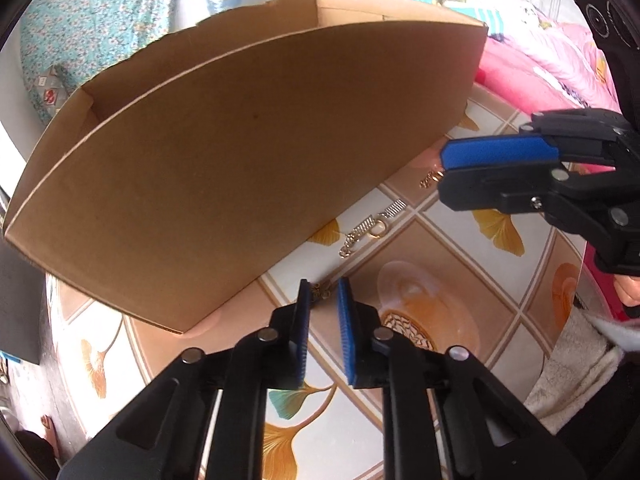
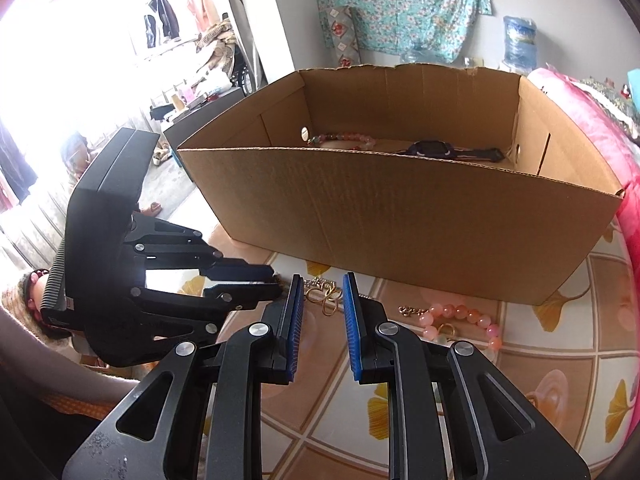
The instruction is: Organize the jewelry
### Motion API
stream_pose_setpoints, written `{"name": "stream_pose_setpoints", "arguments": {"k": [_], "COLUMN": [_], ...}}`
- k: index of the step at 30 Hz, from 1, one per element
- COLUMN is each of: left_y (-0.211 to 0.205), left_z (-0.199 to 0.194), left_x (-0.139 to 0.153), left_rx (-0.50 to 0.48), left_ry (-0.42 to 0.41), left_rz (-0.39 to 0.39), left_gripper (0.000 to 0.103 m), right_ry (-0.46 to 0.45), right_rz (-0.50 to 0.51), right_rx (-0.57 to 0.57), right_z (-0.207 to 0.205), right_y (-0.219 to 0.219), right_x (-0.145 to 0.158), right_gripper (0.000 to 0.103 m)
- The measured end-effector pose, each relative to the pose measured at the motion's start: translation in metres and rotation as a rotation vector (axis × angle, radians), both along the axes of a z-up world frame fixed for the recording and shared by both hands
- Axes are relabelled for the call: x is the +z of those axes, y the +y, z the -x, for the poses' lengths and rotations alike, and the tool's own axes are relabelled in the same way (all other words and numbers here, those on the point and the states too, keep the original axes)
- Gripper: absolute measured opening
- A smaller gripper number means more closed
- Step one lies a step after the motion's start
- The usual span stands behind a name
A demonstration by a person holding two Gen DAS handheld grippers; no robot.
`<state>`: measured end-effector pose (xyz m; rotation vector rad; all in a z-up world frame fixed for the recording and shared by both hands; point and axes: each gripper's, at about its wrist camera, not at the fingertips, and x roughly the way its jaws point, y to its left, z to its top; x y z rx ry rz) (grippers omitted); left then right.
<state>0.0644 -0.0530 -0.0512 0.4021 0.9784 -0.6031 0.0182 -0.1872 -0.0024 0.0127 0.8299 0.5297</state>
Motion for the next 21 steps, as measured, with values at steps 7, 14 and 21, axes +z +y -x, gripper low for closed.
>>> {"name": "stream_pose_setpoints", "arguments": {"k": [7,14,21], "left_y": [-0.002,-0.004,-0.003], "left_z": [-0.013,-0.008,0.003], "left_x": [0.0,-0.001,0.005], "left_rx": [-0.001,-0.013,-0.05], "left_ry": [0.069,0.053,0.015], "left_rz": [-0.015,-0.025,-0.011], "left_gripper": [0.001,0.001,0.001], "right_ry": [0.003,0.006,0.009], "right_rz": [-0.027,-0.039,-0.043], "right_rx": [-0.002,-0.007,-0.011], "right_z": [-0.003,-0.005,-0.004], "right_y": [-0.002,-0.005,-0.008], "right_x": [-0.003,-0.004,-0.005], "right_gripper": [0.018,0.018,0.018]}}
